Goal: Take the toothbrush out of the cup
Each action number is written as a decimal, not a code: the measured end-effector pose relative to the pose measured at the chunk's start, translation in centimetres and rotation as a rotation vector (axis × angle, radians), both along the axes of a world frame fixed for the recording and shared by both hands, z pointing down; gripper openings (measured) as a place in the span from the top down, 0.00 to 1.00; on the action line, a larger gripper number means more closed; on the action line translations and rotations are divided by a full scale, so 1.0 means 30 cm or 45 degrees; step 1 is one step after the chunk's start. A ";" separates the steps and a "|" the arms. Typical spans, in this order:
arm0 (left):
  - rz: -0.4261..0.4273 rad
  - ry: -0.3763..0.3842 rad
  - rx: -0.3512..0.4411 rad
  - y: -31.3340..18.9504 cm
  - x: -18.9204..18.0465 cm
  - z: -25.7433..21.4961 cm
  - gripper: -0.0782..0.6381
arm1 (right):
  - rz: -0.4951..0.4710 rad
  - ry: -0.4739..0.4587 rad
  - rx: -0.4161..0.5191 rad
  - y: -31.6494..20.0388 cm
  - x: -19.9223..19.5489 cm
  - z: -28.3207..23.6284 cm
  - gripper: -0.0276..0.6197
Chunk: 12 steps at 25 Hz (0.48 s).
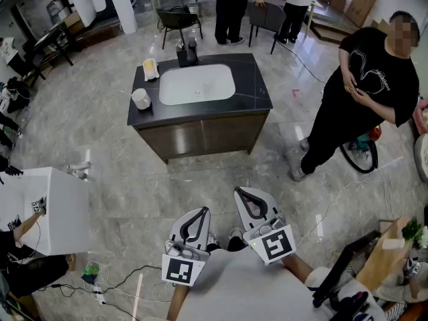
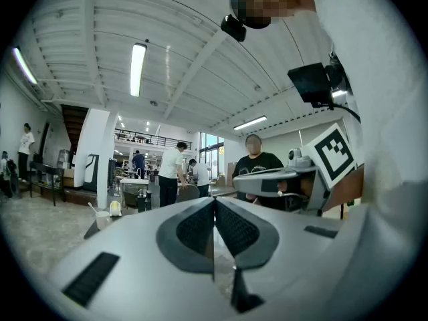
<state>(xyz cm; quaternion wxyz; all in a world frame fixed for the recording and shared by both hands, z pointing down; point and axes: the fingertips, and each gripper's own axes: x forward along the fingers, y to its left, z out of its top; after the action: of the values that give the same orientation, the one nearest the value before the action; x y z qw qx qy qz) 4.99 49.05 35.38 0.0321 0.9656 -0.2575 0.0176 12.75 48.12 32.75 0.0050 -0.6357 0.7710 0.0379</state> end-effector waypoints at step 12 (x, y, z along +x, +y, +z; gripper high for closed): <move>0.002 0.000 -0.003 0.000 0.003 -0.001 0.89 | -0.008 -0.017 0.004 0.004 -0.003 -0.002 0.95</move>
<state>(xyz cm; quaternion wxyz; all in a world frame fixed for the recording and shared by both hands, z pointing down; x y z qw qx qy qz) 5.07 49.05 35.37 0.0331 0.9657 -0.2568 0.0179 12.67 48.24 32.70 0.0113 -0.6336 0.7728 0.0348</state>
